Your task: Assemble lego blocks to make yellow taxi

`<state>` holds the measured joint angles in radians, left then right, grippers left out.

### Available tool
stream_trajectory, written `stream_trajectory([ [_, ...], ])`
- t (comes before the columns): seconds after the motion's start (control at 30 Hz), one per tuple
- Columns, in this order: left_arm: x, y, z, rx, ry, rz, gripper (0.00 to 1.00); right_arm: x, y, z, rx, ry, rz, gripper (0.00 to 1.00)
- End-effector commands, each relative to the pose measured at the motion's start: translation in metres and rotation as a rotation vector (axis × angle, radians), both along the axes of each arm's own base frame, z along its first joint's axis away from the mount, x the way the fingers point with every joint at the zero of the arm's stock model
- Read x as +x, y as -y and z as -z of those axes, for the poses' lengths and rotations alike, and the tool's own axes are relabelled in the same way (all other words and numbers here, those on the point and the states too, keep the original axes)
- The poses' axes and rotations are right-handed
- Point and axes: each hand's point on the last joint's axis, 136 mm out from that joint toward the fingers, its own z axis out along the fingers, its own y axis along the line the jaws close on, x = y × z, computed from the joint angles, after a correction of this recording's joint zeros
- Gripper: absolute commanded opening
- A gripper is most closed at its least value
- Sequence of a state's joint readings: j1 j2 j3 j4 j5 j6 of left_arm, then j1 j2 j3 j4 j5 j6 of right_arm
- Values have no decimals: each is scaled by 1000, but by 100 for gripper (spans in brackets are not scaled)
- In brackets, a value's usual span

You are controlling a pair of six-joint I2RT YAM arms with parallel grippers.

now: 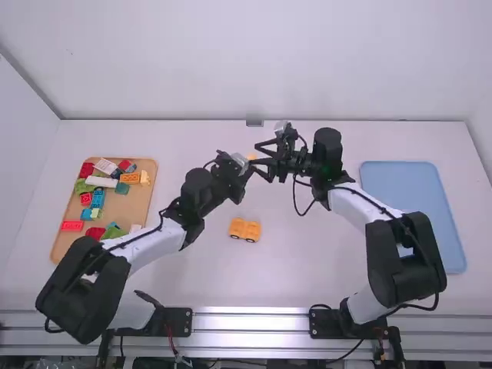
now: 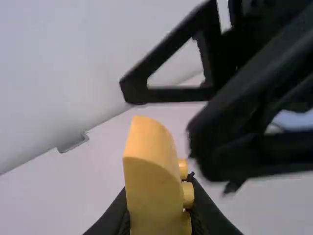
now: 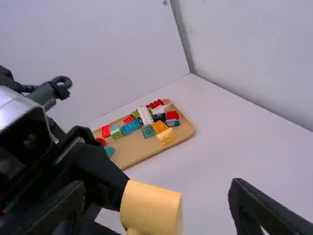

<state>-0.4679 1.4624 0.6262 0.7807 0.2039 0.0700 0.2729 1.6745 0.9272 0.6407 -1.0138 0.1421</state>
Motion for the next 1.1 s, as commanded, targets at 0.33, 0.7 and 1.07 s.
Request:
stream_trajectory([
  [0.33, 3, 14, -24, -120, 15, 4, 3, 10, -4, 8, -22, -12, 74, 40],
  [0.7, 8, 8, -23, -115, 15, -42, 30, 9, -3, 8, -20, -16, 72, 11],
  [1.07, -25, 16, -30, -108, -43, 346, 99, -7, 19, -22, 6, 109, -155, 5],
])
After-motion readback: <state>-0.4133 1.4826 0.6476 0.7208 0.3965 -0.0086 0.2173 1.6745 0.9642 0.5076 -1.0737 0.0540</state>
